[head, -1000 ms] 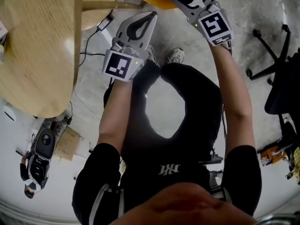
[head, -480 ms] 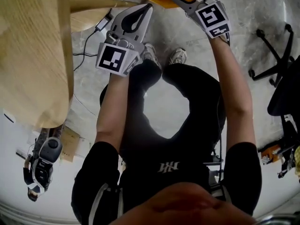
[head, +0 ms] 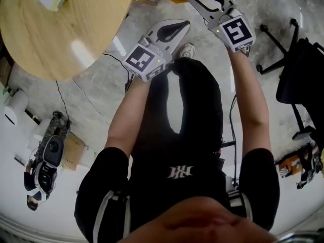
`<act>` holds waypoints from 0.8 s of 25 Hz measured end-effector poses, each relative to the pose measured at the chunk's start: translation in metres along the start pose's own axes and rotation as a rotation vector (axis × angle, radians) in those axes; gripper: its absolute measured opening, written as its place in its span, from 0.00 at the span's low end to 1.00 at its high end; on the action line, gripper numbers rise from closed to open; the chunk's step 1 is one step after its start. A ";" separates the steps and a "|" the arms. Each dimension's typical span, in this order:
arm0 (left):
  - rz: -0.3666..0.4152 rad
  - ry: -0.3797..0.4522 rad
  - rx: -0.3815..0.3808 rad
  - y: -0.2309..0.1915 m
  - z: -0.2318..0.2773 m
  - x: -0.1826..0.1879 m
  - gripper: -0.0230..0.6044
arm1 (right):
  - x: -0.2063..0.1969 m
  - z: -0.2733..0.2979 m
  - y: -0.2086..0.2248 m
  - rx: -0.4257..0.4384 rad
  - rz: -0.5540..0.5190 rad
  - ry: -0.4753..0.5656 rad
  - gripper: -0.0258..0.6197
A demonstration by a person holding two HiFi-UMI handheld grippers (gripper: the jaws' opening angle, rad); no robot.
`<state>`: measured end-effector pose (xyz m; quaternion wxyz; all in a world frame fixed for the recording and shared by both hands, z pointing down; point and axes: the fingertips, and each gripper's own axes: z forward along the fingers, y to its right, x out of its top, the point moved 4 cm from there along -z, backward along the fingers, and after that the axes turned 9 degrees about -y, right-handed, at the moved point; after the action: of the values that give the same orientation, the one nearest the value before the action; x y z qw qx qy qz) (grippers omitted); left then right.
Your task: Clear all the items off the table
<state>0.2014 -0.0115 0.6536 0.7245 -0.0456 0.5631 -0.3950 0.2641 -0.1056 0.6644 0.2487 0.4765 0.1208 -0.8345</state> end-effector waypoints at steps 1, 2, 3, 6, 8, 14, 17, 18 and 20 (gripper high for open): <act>0.004 0.013 -0.006 0.018 -0.007 0.018 0.06 | 0.022 -0.017 -0.003 0.001 0.001 0.026 0.21; 0.016 0.026 -0.008 0.035 -0.016 0.038 0.06 | 0.046 -0.035 -0.005 -0.001 0.006 0.051 0.19; 0.031 0.042 -0.007 0.051 -0.026 0.060 0.06 | 0.070 -0.052 -0.007 -0.002 0.009 0.078 0.16; 0.095 0.095 0.008 0.091 -0.064 0.131 0.06 | 0.144 -0.096 -0.017 0.001 -0.002 0.158 0.11; 0.141 0.122 0.034 0.110 -0.094 0.174 0.06 | 0.189 -0.121 -0.029 0.018 -0.013 0.203 0.05; 0.252 0.163 0.163 0.142 -0.188 0.259 0.06 | 0.289 -0.168 -0.078 0.139 -0.004 0.230 0.04; 0.290 0.186 0.260 0.140 -0.236 0.287 0.06 | 0.337 -0.174 -0.097 0.199 -0.020 0.254 0.04; 0.298 0.195 0.291 0.140 -0.252 0.294 0.06 | 0.353 -0.175 -0.103 0.214 -0.026 0.263 0.04; 0.299 0.211 0.344 0.140 -0.287 0.304 0.06 | 0.383 -0.176 -0.120 0.244 -0.038 0.283 0.04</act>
<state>0.0466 0.0035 0.2413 0.7090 0.2040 0.5606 -0.3760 0.1679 -0.0417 0.2417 0.1537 0.6136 0.0613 -0.7721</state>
